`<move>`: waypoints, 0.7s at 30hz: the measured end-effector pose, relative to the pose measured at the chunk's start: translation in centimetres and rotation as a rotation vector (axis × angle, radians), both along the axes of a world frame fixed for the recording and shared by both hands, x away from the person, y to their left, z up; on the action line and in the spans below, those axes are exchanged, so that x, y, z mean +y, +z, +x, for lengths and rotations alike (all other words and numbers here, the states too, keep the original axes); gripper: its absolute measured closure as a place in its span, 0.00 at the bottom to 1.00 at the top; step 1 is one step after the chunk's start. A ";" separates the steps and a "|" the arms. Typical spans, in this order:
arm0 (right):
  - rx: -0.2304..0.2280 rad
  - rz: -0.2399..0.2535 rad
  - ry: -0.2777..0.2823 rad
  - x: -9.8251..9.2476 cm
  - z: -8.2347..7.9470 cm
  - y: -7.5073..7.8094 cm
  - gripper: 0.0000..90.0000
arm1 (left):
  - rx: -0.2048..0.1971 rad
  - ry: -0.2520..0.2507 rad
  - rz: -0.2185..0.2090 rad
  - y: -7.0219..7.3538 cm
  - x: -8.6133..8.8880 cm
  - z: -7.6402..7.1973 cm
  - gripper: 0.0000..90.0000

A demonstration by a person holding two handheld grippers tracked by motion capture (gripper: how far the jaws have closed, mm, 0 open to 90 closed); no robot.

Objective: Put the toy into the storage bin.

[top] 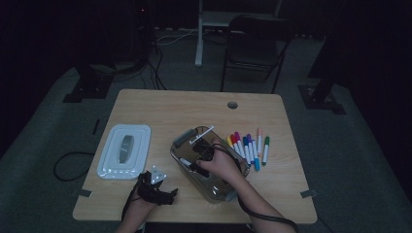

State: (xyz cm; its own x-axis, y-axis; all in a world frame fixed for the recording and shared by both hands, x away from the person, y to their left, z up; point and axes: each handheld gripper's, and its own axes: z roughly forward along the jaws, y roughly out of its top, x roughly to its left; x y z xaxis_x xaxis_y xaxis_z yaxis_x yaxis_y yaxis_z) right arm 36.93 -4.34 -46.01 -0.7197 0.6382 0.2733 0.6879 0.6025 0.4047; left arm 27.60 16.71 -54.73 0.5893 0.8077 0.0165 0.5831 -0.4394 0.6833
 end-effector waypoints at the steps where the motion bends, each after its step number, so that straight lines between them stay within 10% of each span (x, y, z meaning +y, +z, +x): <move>1: 0.014 -0.007 0.003 0.1 0.0 -0.2 0.85 | 0.000 0.000 0.000 0.0 0.0 0.0 0.01; 21: 0.091 -0.044 0.043 0.6 0.1 -1.3 0.83 | -0.001 0.001 0.000 0.0 0.0 0.0 0.01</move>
State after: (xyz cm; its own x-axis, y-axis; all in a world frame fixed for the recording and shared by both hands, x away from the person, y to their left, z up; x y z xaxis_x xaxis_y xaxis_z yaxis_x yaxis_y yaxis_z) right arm 36.99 -3.69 -47.34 -0.7205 0.6198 0.3110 0.6934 0.6483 0.3144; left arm 27.61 16.70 -54.74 0.5889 0.8080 0.0167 0.5828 -0.4389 0.6839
